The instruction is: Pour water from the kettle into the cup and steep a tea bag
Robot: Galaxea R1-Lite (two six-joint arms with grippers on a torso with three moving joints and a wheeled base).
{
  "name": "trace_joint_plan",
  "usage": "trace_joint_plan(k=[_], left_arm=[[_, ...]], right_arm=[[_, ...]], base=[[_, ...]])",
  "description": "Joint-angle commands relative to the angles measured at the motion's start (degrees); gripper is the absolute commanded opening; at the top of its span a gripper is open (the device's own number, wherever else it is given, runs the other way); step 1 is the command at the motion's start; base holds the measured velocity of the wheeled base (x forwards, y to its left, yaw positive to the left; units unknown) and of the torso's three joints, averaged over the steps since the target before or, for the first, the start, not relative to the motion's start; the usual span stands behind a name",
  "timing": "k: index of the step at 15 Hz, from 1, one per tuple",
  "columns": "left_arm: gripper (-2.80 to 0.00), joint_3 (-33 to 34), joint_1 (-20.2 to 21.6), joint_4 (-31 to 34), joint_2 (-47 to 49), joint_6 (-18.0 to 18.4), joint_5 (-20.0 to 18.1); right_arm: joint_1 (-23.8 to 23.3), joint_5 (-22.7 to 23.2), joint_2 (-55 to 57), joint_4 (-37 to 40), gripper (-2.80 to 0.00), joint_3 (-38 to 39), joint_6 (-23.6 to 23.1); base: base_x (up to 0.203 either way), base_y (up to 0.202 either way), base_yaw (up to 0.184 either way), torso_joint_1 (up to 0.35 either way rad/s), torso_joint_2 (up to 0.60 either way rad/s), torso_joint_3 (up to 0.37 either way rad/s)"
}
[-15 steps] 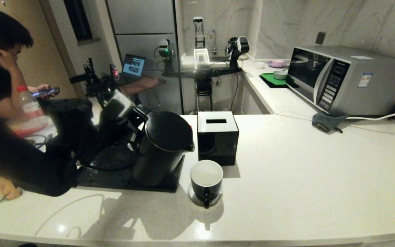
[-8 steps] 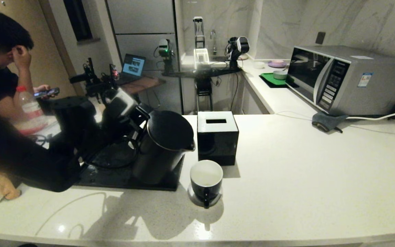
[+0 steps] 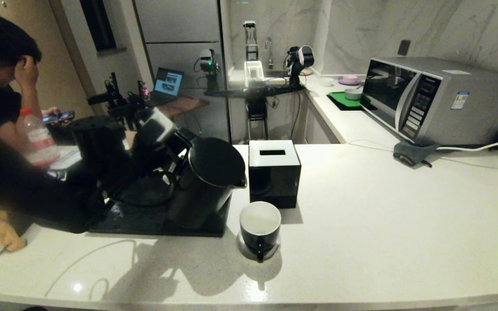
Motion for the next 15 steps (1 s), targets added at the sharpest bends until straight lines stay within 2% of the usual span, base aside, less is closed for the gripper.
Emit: trace_joint_plan(k=[1,15], left_arm=[[-2.8,-1.3,-0.6,-0.3,-0.1,0.1,-0.1],[-2.8,-0.5,-0.8,-0.1,-1.2,0.2,0.0]], right_arm=[[0.0,0.0,0.0,0.0,-2.8,0.0,0.0],[0.0,0.0,0.0,0.0,-2.8,0.0,0.0]], base=[[0.0,0.0,0.0,0.0,0.0,0.0],[0.0,0.0,0.0,0.0,0.0,0.0]])
